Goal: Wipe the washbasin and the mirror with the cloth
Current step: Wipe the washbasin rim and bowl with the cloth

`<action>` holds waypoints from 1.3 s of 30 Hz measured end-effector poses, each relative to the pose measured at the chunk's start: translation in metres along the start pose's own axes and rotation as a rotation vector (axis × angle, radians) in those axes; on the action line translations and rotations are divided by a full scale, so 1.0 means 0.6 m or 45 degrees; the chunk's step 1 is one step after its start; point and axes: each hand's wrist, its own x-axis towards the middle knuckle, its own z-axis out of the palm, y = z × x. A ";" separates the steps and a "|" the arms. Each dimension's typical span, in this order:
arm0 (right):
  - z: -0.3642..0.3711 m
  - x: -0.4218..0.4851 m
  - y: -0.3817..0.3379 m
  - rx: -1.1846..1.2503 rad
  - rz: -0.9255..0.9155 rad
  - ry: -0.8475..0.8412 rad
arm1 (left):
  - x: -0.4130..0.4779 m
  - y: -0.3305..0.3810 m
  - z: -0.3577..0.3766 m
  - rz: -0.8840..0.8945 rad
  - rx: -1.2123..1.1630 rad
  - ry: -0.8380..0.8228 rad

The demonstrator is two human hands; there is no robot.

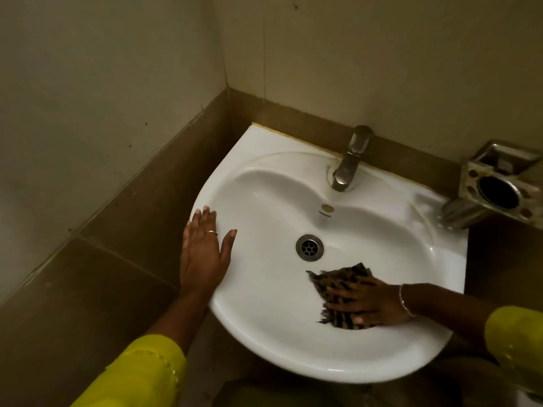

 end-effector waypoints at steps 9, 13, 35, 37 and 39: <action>-0.030 0.043 0.092 -0.544 0.419 0.136 | 0.000 0.001 0.002 0.001 0.021 0.006; -0.022 0.073 0.083 -0.420 0.553 0.229 | 0.001 0.000 0.001 -0.001 -0.004 0.006; -0.068 0.248 -0.060 0.224 0.025 0.637 | -0.003 0.002 -0.003 -0.019 -0.016 -0.017; -0.085 0.264 -0.033 0.181 0.059 0.654 | -0.003 0.002 -0.003 -0.024 -0.003 -0.012; -0.099 0.276 -0.006 0.072 0.115 0.675 | -0.003 0.002 -0.003 -0.023 -0.001 -0.011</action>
